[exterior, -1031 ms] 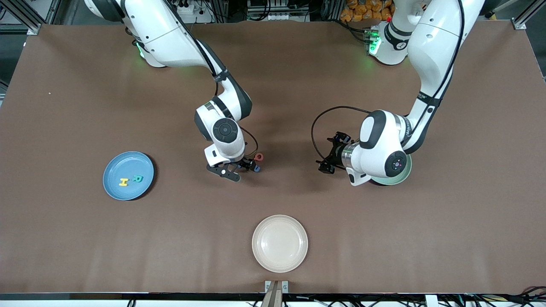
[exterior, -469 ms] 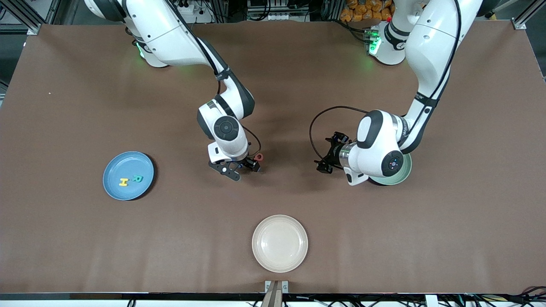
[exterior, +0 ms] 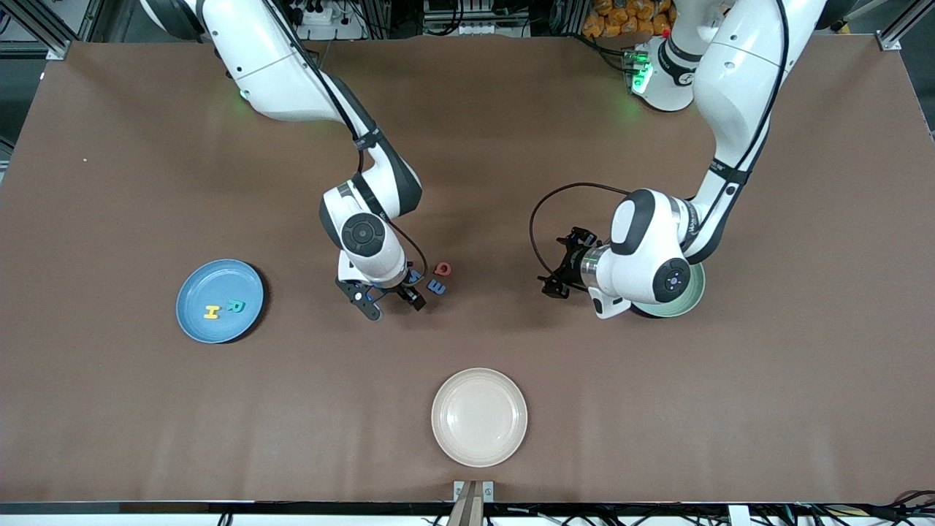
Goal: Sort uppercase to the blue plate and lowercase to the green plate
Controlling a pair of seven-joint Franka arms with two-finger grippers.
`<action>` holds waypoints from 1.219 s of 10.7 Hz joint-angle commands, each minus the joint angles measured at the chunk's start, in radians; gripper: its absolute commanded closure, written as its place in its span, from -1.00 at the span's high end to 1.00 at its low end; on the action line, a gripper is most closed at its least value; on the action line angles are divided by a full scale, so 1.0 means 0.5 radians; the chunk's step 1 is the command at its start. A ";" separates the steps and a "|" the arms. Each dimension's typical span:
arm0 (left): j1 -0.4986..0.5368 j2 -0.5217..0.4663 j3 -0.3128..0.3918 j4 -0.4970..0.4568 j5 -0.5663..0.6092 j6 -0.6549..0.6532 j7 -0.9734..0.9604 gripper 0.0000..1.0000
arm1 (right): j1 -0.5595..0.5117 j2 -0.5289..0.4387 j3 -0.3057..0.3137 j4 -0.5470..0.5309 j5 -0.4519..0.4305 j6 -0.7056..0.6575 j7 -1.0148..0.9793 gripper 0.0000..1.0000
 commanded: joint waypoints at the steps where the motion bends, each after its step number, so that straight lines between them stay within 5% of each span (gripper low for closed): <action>1: -0.013 0.012 0.000 0.016 -0.035 0.019 -0.033 1.00 | 0.035 -0.019 0.005 -0.082 0.016 0.095 0.123 1.00; 11: -0.013 0.022 0.000 0.016 -0.035 0.083 -0.033 1.00 | 0.081 -0.068 0.008 -0.128 0.000 0.092 0.219 1.00; 12: -0.016 0.031 0.000 0.016 -0.035 0.086 -0.033 1.00 | 0.087 -0.077 0.008 -0.152 -0.003 0.095 0.219 0.96; 13: -0.016 0.031 0.000 0.016 -0.032 0.089 -0.036 1.00 | 0.087 -0.090 0.008 -0.183 -0.003 0.107 0.219 0.50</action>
